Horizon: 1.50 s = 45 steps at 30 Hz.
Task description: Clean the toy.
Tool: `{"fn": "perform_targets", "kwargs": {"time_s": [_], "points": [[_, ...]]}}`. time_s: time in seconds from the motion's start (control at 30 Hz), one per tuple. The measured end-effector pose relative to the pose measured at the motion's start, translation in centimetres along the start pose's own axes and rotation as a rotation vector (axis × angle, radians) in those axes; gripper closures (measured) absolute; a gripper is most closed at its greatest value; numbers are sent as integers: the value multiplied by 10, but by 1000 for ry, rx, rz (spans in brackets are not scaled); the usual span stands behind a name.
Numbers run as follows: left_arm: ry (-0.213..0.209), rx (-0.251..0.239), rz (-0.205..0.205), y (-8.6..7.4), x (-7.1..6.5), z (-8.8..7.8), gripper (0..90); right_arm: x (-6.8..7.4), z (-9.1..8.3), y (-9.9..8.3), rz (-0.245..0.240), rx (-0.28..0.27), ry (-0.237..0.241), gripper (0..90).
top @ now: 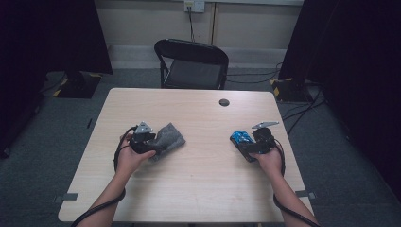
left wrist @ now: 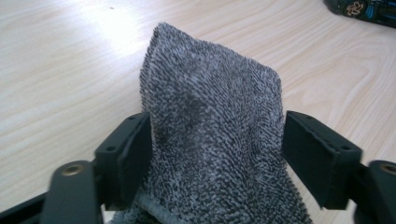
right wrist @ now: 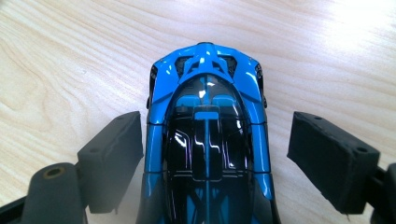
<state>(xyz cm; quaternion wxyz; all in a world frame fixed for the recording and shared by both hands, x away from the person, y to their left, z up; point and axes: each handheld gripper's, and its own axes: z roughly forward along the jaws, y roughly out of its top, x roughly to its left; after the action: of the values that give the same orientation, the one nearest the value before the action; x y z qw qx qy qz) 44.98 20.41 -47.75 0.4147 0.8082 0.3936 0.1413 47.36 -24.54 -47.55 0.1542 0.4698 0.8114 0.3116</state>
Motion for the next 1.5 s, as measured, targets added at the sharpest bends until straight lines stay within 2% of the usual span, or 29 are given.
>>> {"fn": "perform_targets", "kwargs": {"time_s": [0.07, 0.13, 0.27, 0.37, 0.6, 0.7, 0.87, 1.03, 1.37, 1.5], "points": [[-2, 1, -13, 1, -1, -2, 207, 1, -2, 0, 3, 2, -3, 168], [-1, -2, -6, 2, -2, -4, 205, 1, -3, 0, 9, -9, 3, 160], [27, 10, 46, 6, -6, -10, 185, 5, -8, 1, -10, -12, 4, 142], [-10, 7, 33, 10, -12, -13, 167, 9, -13, 2, -14, -23, 14, 138], [-57, 12, 53, 14, -19, -16, 161, 18, -20, 4, -25, -37, 37, 134], [-66, 9, 59, 16, -22, -19, 160, 22, -24, 5, -44, -47, 41, 134], [-110, 21, 71, 20, -27, -22, 157, 28, -28, 6, -67, -52, 50, 137], [-129, 5, 76, 24, -33, -24, 157, 34, -29, 7, -73, -49, 65, 143], [-177, 10, 91, 25, -45, -21, 158, 45, -28, 7, -99, -47, 89, 144], [-191, 24, 109, 24, -51, -19, 158, 50, -30, 9, -108, -47, 106, 143]]}}
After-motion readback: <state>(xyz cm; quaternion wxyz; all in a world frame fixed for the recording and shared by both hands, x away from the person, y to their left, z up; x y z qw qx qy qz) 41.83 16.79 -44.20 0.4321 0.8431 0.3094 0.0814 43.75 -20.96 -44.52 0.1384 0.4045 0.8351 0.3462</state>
